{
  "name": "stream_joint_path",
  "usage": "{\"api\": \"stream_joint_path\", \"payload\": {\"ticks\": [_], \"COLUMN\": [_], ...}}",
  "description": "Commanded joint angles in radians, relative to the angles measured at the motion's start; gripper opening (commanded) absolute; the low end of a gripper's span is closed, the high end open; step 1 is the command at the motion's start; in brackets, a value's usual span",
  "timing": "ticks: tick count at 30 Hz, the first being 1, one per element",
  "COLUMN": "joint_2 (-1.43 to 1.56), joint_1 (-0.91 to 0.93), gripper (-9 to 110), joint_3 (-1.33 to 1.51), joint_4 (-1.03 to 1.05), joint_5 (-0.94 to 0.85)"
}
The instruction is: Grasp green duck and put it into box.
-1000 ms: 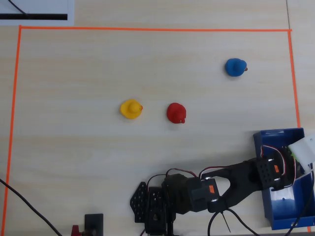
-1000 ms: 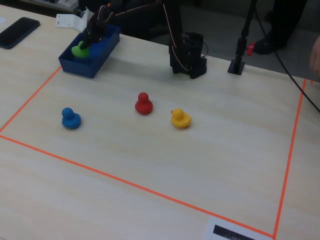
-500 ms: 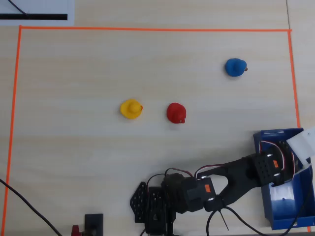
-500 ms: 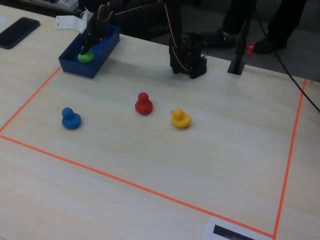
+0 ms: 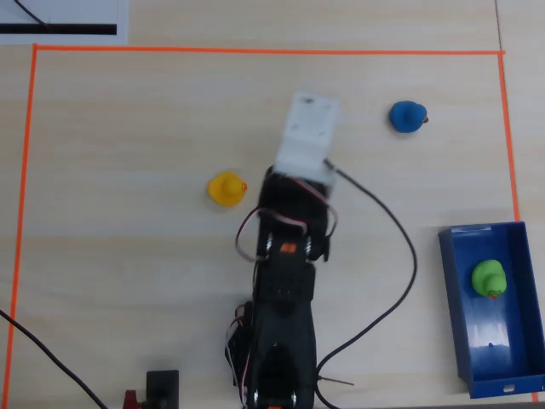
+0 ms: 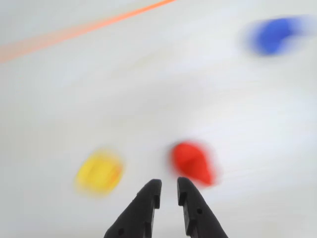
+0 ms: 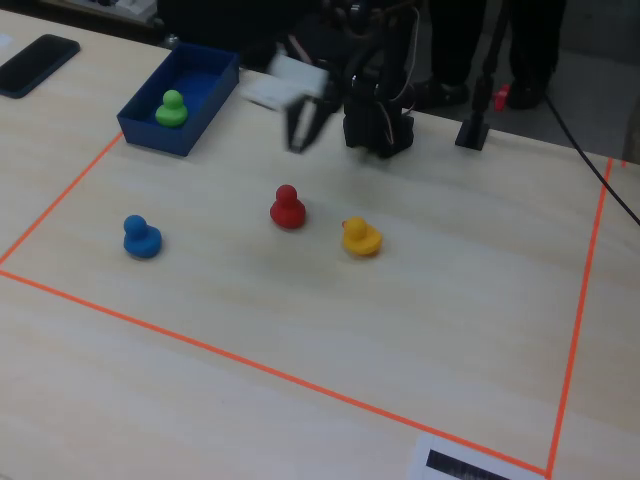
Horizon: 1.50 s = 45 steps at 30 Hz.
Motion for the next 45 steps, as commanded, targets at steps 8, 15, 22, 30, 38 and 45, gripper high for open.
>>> {"api": "stream_joint_path", "payload": {"ticks": [8, 15, 22, 30, 38, 45], "joint_2": [0.75, 0.75, 0.75, 0.75, 0.752, 0.752], "joint_1": [-0.202, -0.167, -0.144, -0.144, -0.144, -0.144], "gripper": [0, 0, 0, 0, 3, 3], "joint_3": [0.709, 0.799, 0.884, 0.89, 0.89, 0.891], "joint_4": [0.249, 0.209, 0.199, 0.229, 0.23, 0.23], "joint_5": [-0.144, -0.183, -0.224, -0.204, -0.186, -0.184]}}
